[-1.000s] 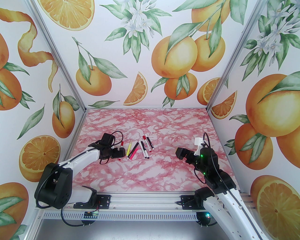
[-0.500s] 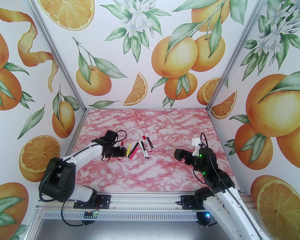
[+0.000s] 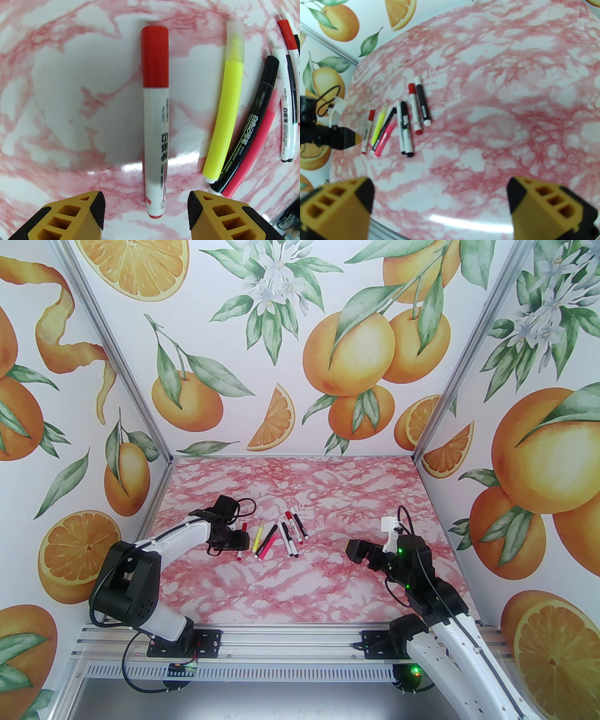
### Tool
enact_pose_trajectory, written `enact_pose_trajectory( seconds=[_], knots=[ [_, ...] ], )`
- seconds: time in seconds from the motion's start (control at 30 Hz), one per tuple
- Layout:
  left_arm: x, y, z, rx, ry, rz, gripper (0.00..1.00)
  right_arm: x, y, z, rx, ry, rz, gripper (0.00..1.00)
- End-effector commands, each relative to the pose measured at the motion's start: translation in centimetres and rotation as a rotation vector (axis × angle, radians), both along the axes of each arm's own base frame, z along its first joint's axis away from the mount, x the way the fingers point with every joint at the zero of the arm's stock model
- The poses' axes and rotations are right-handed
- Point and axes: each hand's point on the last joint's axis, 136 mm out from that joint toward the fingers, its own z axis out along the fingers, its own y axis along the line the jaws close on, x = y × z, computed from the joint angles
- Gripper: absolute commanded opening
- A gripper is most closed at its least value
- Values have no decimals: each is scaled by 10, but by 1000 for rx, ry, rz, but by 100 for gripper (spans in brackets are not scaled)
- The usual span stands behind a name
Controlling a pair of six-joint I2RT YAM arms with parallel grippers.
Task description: Open the pen caps
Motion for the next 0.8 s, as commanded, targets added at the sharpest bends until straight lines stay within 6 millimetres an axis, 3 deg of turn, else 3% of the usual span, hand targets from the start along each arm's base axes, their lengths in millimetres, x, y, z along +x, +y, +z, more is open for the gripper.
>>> enact_pose_trajectory(
  seconds=[0.0, 0.43, 0.77],
  knots=[
    [16, -5, 6, 5, -43, -26, 55, 1, 5, 3, 9, -23, 29, 100],
    [28, -16, -5, -5, -55, -49, 43, 2, 4, 0, 4, -11, 21, 100],
    [31, -14, -13, 58, -44, -66, 31, 3, 4, -1, 2, -7, 20, 100]
  ],
)
